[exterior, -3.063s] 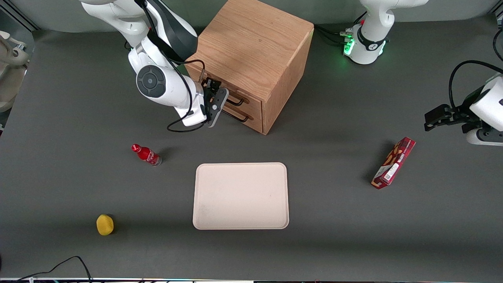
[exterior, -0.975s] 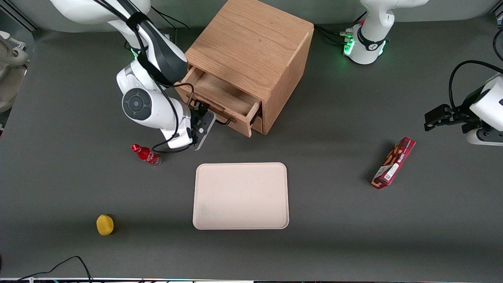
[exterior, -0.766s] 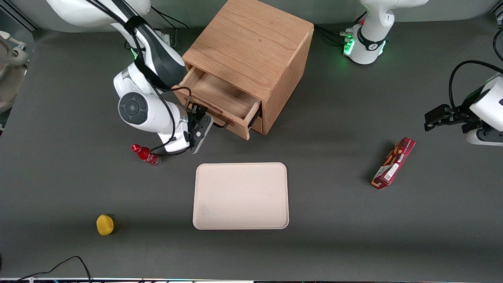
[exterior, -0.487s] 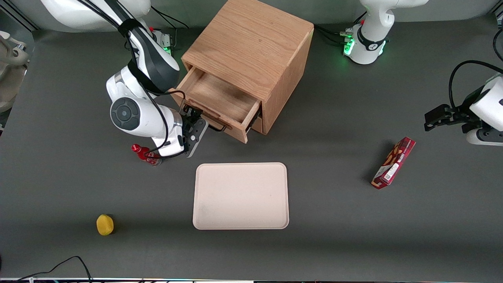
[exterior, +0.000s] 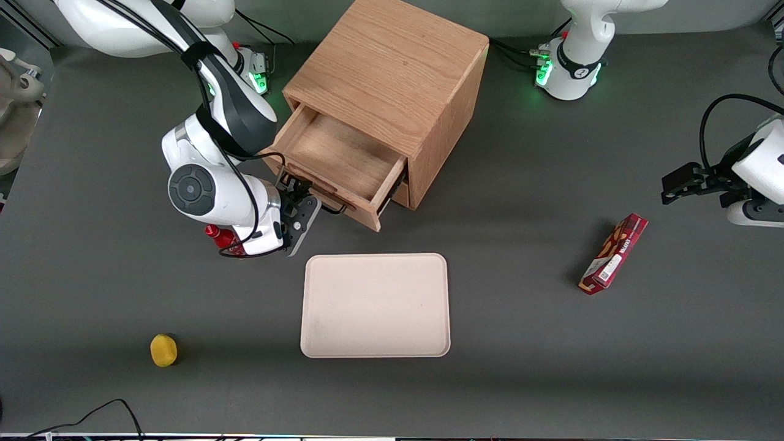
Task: Open upper drawer
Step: 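Pull the handle outward from the cabinet with the right gripper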
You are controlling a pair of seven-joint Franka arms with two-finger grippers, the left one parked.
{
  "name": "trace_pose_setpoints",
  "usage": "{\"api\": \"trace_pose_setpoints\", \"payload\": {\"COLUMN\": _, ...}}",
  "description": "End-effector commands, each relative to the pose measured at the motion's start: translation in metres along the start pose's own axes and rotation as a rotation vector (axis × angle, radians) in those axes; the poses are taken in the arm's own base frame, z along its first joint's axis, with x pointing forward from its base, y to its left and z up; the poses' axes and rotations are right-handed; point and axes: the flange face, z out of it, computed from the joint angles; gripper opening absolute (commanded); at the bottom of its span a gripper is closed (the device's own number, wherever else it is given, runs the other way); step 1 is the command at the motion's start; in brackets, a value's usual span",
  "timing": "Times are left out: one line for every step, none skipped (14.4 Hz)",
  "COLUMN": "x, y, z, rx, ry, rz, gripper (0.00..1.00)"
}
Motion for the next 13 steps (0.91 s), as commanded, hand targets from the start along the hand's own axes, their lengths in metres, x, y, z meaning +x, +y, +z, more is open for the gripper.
{"api": "trace_pose_setpoints", "payload": {"x": 0.004, "y": 0.018, "z": -0.009, "rx": -0.005, "ry": -0.025, "rz": -0.020, "gripper": 1.00}}
{"api": "trace_pose_setpoints", "payload": {"x": 0.003, "y": 0.022, "z": -0.012, "rx": -0.007, "ry": -0.027, "rz": -0.016, "gripper": 1.00}}
{"api": "trace_pose_setpoints", "payload": {"x": 0.001, "y": 0.025, "z": -0.015, "rx": -0.013, "ry": -0.032, "rz": -0.020, "gripper": 1.00}}
{"api": "trace_pose_setpoints", "payload": {"x": 0.001, "y": 0.026, "z": -0.016, "rx": -0.012, "ry": -0.034, "rz": -0.037, "gripper": 1.00}}
{"api": "trace_pose_setpoints", "payload": {"x": 0.000, "y": 0.028, "z": -0.017, "rx": -0.013, "ry": -0.033, "rz": -0.043, "gripper": 1.00}}
{"api": "trace_pose_setpoints", "payload": {"x": -0.003, "y": 0.033, "z": -0.020, "rx": -0.017, "ry": -0.030, "rz": -0.034, "gripper": 1.00}}
{"api": "trace_pose_setpoints", "payload": {"x": -0.004, "y": 0.035, "z": -0.021, "rx": -0.020, "ry": -0.029, "rz": -0.032, "gripper": 1.00}}
{"api": "trace_pose_setpoints", "payload": {"x": -0.004, "y": 0.036, "z": -0.021, "rx": -0.021, "ry": -0.030, "rz": -0.037, "gripper": 1.00}}
{"api": "trace_pose_setpoints", "payload": {"x": -0.003, "y": 0.038, "z": -0.020, "rx": -0.019, "ry": -0.030, "rz": -0.043, "gripper": 1.00}}
{"api": "trace_pose_setpoints", "payload": {"x": -0.005, "y": 0.042, "z": -0.022, "rx": -0.022, "ry": -0.027, "rz": -0.040, "gripper": 1.00}}
{"api": "trace_pose_setpoints", "payload": {"x": -0.005, "y": 0.045, "z": -0.024, "rx": -0.026, "ry": -0.022, "rz": -0.050, "gripper": 1.00}}
{"api": "trace_pose_setpoints", "payload": {"x": -0.006, "y": 0.046, "z": -0.024, "rx": -0.025, "ry": -0.025, "rz": -0.059, "gripper": 1.00}}
{"api": "trace_pose_setpoints", "payload": {"x": -0.006, "y": 0.047, "z": -0.026, "rx": -0.025, "ry": -0.028, "rz": -0.062, "gripper": 1.00}}
